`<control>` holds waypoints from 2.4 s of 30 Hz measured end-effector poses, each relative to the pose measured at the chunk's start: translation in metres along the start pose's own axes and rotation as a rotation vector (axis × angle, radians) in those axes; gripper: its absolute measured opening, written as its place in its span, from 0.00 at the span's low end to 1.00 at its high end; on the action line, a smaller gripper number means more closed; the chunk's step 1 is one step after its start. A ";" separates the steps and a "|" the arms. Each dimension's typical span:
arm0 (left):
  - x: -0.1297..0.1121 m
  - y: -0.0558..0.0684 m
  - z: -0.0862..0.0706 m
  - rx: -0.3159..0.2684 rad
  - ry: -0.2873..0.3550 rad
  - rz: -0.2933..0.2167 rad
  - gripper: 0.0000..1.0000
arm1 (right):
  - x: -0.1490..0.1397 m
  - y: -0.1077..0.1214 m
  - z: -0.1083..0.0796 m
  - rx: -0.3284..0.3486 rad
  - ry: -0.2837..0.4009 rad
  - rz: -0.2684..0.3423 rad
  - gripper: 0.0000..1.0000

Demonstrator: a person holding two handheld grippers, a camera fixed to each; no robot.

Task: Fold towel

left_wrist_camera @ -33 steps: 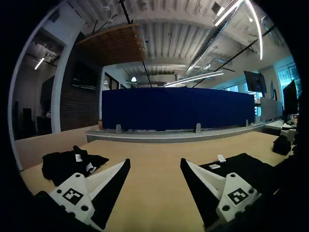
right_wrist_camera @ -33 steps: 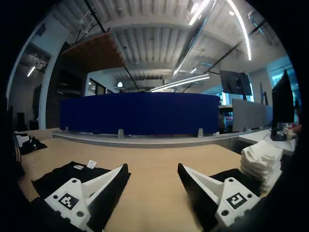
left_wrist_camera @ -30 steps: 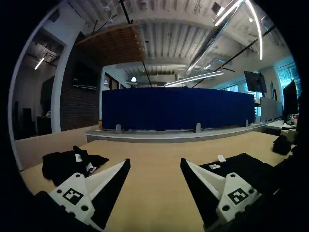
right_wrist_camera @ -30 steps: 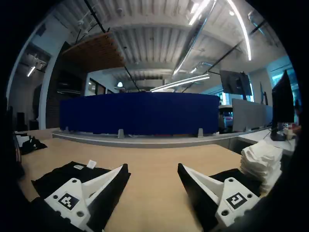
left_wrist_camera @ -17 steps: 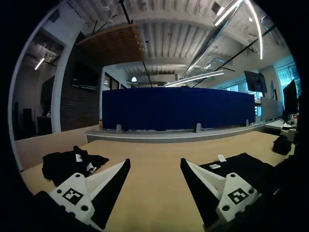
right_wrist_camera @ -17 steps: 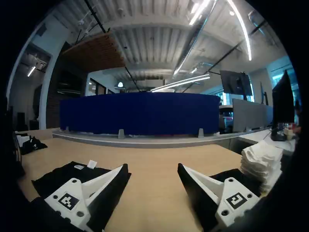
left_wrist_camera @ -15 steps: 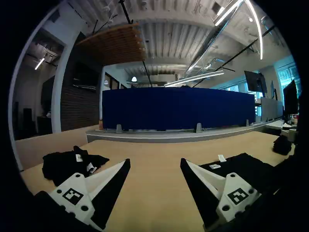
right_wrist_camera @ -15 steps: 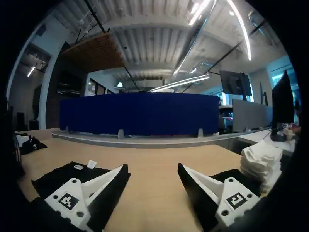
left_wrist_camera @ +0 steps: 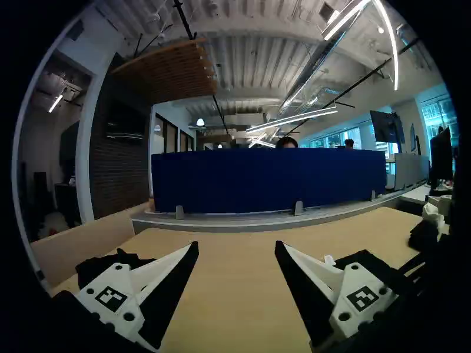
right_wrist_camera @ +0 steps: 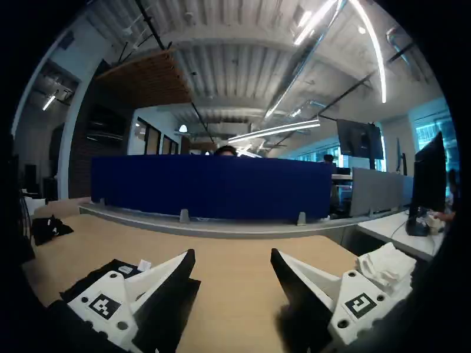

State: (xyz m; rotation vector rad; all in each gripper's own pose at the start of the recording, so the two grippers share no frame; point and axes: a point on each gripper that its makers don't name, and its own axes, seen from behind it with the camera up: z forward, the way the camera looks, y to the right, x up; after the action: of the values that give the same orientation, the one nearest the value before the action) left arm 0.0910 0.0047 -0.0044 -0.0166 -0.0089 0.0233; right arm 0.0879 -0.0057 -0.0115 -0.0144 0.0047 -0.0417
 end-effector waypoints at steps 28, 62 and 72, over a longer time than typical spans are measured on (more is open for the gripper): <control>0.069 0.054 -0.017 -0.245 -0.213 0.099 0.96 | 0.073 -0.044 -0.012 0.251 -0.203 -0.076 1.00; -0.030 0.105 -0.042 -0.433 -0.423 0.185 0.96 | -0.014 -0.091 -0.041 0.422 -0.432 -0.142 1.00; -0.075 0.116 -0.052 -0.471 -0.497 0.198 0.96 | -0.063 -0.090 -0.050 0.432 -0.514 -0.171 1.00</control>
State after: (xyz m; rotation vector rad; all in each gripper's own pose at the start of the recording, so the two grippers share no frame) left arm 0.0136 0.1179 -0.0585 -0.4826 -0.5105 0.2229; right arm 0.0214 -0.0939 -0.0596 0.4071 -0.5194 -0.2081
